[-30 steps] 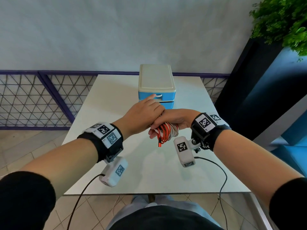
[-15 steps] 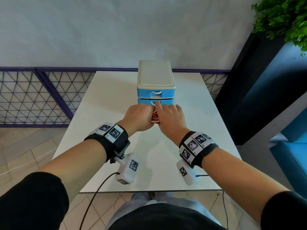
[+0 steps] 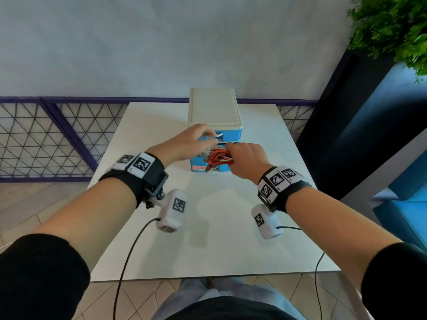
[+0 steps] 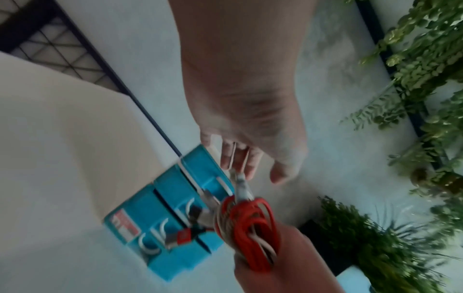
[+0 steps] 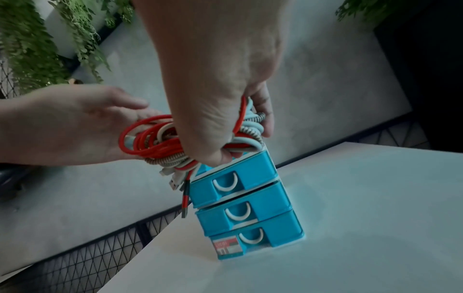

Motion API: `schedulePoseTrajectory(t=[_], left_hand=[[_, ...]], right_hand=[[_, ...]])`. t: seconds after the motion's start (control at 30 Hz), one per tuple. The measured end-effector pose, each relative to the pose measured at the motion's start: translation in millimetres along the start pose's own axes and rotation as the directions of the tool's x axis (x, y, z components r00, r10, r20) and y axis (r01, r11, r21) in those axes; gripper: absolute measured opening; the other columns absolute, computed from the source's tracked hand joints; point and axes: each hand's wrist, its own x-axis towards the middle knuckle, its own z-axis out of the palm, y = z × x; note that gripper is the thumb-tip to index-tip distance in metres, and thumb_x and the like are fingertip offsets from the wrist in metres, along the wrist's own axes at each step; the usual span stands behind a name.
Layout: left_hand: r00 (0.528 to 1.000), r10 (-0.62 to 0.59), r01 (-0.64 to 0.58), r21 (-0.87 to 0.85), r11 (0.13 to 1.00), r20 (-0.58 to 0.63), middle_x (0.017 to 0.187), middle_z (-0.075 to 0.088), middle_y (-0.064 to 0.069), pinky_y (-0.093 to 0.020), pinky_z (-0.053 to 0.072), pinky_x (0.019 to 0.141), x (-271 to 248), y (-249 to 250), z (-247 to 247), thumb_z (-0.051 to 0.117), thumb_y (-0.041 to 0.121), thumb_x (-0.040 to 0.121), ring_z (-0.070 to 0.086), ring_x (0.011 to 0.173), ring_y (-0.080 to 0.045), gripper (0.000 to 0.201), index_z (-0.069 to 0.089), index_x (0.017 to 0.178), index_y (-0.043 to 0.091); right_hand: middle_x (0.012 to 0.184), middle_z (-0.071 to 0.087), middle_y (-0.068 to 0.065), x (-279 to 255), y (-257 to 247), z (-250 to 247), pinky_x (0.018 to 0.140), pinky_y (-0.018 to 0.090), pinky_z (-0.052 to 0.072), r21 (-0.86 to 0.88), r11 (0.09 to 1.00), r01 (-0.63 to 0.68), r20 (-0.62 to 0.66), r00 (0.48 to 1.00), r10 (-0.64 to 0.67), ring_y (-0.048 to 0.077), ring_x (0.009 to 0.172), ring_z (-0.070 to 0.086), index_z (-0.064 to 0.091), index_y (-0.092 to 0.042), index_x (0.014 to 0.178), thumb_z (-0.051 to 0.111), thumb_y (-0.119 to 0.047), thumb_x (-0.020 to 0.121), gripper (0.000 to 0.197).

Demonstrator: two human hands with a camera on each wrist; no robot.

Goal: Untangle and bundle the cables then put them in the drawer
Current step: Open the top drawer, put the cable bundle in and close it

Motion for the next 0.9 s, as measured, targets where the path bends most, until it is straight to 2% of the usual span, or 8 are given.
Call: schedulePoseTrajectory(t=[0.1,0.2,0.33,0.43,0.57,0.73,0.83,0.9], left_hand=[[0.991,0.034,-0.009,0.187,0.982,-0.132,0.136,0.048,-0.005,-0.030,0.037,0.099,16.9,-10.9,-23.3,0.040,0.017,0.097,0.047,0.124,-0.021,0.033,0.050,0.128,0.012],[0.997,0.039,-0.017,0.293,0.956,-0.070,0.148,0.039,-0.009,-0.030,0.028,0.109,30.1,-16.6,-27.8,0.032,0.002,0.097,0.037,0.136,-0.023,0.043,0.046,0.136,0.008],[0.997,0.057,-0.036,0.358,0.933,-0.048,0.140,0.049,-0.008,-0.037,0.038,0.105,42.2,-22.6,-24.3,0.035,-0.013,0.086,0.046,0.126,-0.027,0.053,0.052,0.131,0.010],[0.993,0.094,-0.062,0.376,0.924,-0.068,0.130,0.056,-0.007,-0.040,0.042,0.099,49.0,-32.0,-26.7,0.038,-0.014,0.085,0.053,0.118,-0.026,0.050,0.060,0.122,0.012],[0.985,0.132,-0.085,0.360,0.929,-0.110,0.118,0.060,-0.005,-0.036,0.044,0.089,50.6,-33.6,-26.4,0.041,0.001,0.094,0.056,0.106,-0.023,0.030,0.064,0.110,0.012],[0.981,0.147,-0.093,0.367,0.926,-0.124,0.108,0.061,-0.004,-0.038,0.047,0.082,51.5,-29.9,-30.4,0.056,0.010,0.090,0.057,0.098,-0.024,0.017,0.066,0.103,0.014],[0.982,0.147,-0.087,0.408,0.909,-0.117,0.108,0.060,-0.002,-0.033,0.044,0.077,49.9,-26.8,-31.6,0.069,0.012,0.080,0.056,0.097,-0.023,0.023,0.065,0.103,0.015],[0.983,0.154,-0.095,0.443,0.891,-0.100,0.106,0.059,-0.002,-0.033,0.042,0.073,47.9,-23.1,-31.2,0.070,0.008,0.075,0.055,0.095,-0.023,0.028,0.063,0.101,0.016]], right_hand=[[0.098,0.068,-0.001,12.6,2.5,-2.5,0.060,0.029,0.038,-0.021,0.999,0.030,-0.007,1.000,-0.030,0.026,0.083,0.065,0.053,-0.022,0.119,0.048,-0.025,0.090,0.030],[0.099,0.068,-0.002,25.8,-2.0,-2.6,0.060,0.029,0.038,-0.019,0.999,0.044,-0.004,0.999,-0.044,0.025,0.084,0.065,0.052,-0.023,0.124,0.049,-0.025,0.089,0.035],[0.099,0.068,-0.001,40.6,-6.2,4.1,0.061,0.029,0.037,0.012,1.000,0.029,0.025,0.999,-0.029,0.025,0.084,0.065,0.053,-0.023,0.122,0.051,-0.024,0.087,0.035],[0.101,0.068,-0.001,49.1,-6.6,10.6,0.062,0.030,0.039,0.031,1.000,-0.001,0.040,0.999,0.000,0.026,0.087,0.065,0.052,-0.024,0.125,0.052,-0.022,0.085,0.039],[0.101,0.067,0.000,53.9,-9.1,11.5,0.062,0.029,0.039,0.065,0.998,-0.019,0.054,0.998,0.015,0.025,0.088,0.064,0.054,-0.023,0.122,0.053,-0.023,0.085,0.037],[0.091,0.065,-0.002,45.7,-4.2,-13.0,0.063,0.030,0.039,0.077,0.997,0.003,0.182,0.983,-0.017,0.022,0.078,0.058,0.058,-0.024,0.104,0.053,-0.024,0.082,0.022],[0.088,0.063,-0.005,35.1,-1.2,-35.3,0.068,0.032,0.048,0.130,0.991,0.027,0.291,0.954,-0.065,0.020,0.079,0.059,0.057,-0.026,0.100,0.056,-0.027,0.081,0.019],[0.088,0.062,-0.004,29.1,1.1,-51.3,0.070,0.032,0.049,0.170,0.985,0.008,0.333,0.941,-0.065,0.021,0.080,0.059,0.059,-0.026,0.106,0.060,-0.028,0.080,0.026]])
